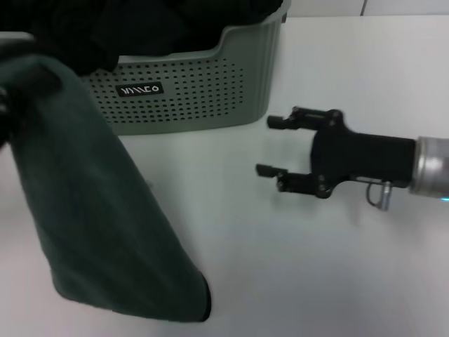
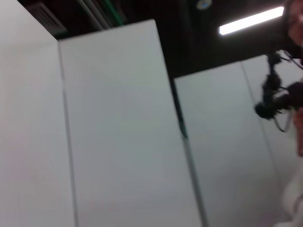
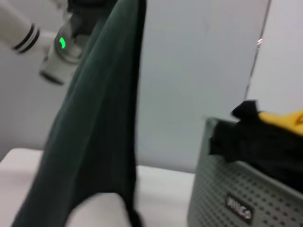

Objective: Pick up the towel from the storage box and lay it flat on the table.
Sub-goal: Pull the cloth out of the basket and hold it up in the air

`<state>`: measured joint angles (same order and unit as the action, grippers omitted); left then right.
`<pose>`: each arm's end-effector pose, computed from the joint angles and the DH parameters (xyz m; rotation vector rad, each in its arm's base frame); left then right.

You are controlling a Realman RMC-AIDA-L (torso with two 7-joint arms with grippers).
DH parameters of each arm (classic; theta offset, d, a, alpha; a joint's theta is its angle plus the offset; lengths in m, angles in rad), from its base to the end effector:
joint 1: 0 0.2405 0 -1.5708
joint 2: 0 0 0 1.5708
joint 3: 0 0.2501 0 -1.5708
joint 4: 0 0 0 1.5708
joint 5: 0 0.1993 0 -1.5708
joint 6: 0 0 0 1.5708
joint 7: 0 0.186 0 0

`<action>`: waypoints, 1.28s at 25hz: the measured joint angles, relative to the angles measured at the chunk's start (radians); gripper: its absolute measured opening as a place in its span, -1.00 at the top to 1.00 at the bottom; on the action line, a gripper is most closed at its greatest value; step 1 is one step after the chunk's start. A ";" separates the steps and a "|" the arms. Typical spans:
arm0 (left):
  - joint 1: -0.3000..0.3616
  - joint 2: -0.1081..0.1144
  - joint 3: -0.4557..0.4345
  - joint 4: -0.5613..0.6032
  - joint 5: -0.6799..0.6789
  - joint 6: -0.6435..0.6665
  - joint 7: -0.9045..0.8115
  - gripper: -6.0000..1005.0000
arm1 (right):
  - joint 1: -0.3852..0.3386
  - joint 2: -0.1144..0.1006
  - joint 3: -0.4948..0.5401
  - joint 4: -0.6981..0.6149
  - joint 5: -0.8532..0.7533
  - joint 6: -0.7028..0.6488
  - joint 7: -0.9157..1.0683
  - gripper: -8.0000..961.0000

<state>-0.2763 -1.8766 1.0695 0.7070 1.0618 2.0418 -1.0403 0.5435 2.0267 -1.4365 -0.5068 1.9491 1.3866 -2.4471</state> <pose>-0.1921 0.2508 0.0960 -2.4416 0.2070 -1.4591 0.1690 0.3282 -0.0755 -2.6622 -0.2536 0.8802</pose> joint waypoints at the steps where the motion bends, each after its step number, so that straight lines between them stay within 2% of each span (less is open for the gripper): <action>1: -0.004 0.004 0.016 0.001 0.005 0.000 0.000 0.98 | 0.014 0.000 -0.013 0.003 0.001 -0.008 0.002 -0.43; 9: -0.035 0.003 0.044 -0.008 0.022 0.000 -0.003 0.98 | 0.132 0.001 -0.087 0.057 0.027 -0.034 0.006 -0.39; 16: -0.068 -0.012 0.044 -0.021 0.046 -0.003 0.001 0.98 | 0.158 0.001 -0.303 0.059 0.183 -0.056 0.004 -0.34; 23: -0.075 -0.020 0.044 -0.022 0.058 -0.003 0.003 0.98 | 0.205 0.001 -0.325 0.064 0.194 -0.084 0.016 -0.34; 32: -0.077 -0.025 0.043 -0.016 0.060 -0.003 0.003 0.98 | 0.273 0.001 -0.414 0.066 0.187 -0.179 0.058 -0.32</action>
<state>-0.3529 -1.9015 1.1129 0.6912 1.1214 2.0385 -1.0369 0.8162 2.0278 -1.8501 -0.4410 2.1361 1.2073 -2.3888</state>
